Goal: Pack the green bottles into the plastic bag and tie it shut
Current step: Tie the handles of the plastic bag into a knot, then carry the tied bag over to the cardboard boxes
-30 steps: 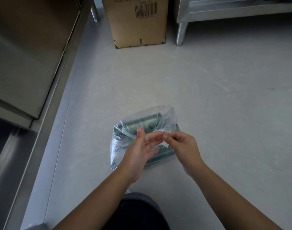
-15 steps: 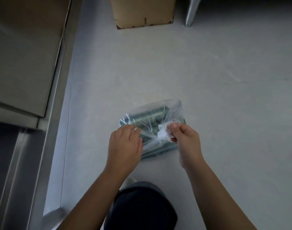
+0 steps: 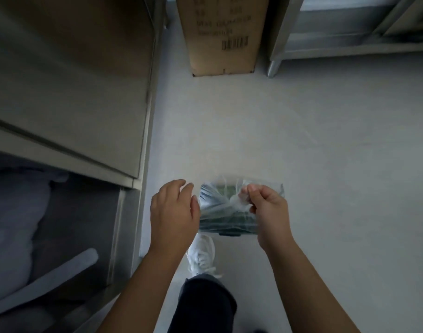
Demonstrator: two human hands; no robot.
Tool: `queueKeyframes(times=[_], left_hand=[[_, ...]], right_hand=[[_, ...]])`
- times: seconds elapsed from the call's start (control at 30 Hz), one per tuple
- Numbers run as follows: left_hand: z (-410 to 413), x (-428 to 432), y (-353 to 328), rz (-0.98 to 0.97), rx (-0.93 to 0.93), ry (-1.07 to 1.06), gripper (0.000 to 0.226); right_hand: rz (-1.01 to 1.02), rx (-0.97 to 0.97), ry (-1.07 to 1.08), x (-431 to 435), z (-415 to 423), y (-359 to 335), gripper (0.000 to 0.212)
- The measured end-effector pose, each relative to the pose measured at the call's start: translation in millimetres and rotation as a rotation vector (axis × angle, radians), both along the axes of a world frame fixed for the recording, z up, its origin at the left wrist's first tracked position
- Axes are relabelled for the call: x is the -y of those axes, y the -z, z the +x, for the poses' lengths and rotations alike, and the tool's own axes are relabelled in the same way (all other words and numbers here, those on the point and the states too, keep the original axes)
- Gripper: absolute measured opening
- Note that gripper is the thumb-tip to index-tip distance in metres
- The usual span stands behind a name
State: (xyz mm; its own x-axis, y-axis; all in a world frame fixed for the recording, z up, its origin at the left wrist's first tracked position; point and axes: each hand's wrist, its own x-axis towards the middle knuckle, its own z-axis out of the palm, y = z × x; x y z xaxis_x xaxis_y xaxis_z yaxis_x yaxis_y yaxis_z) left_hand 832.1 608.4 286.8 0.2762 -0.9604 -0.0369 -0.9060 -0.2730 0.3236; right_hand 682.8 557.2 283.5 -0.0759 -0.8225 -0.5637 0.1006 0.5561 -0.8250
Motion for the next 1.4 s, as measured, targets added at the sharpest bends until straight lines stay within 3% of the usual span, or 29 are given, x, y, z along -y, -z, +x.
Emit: queueKeyframes(times=[0.3, 0.77, 1.07, 1.4], left_hand=[[-42, -35, -167, -0.069, -0.047, 0.009, 0.021], [-65, -68, -363, -0.262, -0.075, 0.015, 0.018], [-33, -29, -433, -0.343, -0.060, 0.047, 0.018], [6, 88, -470, -0.358, -0.105, 0.122, 0.021]], right_hand=[[-0.029, 0.003, 0.016, -42, -37, -176, 0.024], [-0.463, -0.054, -0.091, -51, -62, -410, 0.032], [-0.453, 0.043, -0.021, -17, -55, -485, 0.030], [-0.447, 0.139, 0.088, 55, -27, -521, 0.037]])
